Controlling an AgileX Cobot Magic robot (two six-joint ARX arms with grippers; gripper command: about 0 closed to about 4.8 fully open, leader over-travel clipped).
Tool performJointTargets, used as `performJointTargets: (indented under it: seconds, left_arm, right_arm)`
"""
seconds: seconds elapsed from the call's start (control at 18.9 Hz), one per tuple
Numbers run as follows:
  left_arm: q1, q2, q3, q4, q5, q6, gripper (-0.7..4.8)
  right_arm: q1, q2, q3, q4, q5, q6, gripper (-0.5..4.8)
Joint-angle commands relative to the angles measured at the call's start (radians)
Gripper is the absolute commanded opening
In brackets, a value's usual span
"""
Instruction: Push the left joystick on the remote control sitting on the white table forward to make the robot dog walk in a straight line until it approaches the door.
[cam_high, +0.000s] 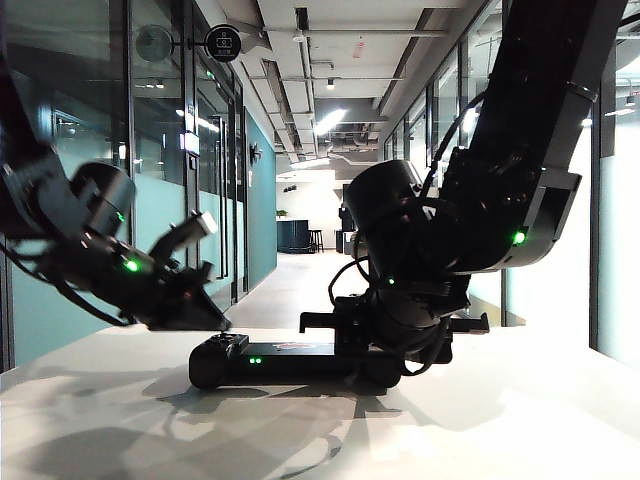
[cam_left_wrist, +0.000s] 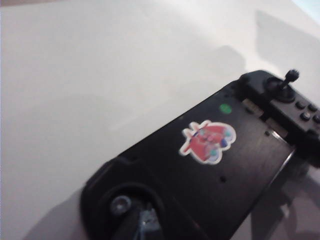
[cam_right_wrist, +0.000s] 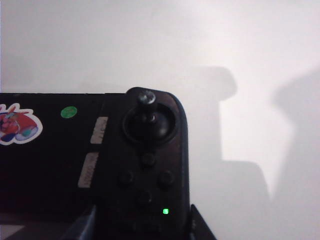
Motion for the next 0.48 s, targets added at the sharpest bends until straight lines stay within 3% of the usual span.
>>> performJointTargets:
  seconds: [0.05,0.16,0.48]
  left_arm:
    - [0.011,-0.009,0.003,-0.064,0.051,0.061,-0.06]
    - [0.011,-0.008,0.003,-0.102,0.059,0.120,-0.06]
    - [0.010,0.000,0.004,-0.030,0.067,0.124,-0.06]
  right_arm:
    - [0.001,-0.005,0.001,0.002,0.003,-0.007,1.65]
    - [0.001,-0.005,0.001,0.002,0.003,-0.007,1.65]
    - [0.001,-0.005,0.001,0.002,0.003,-0.007,1.65]
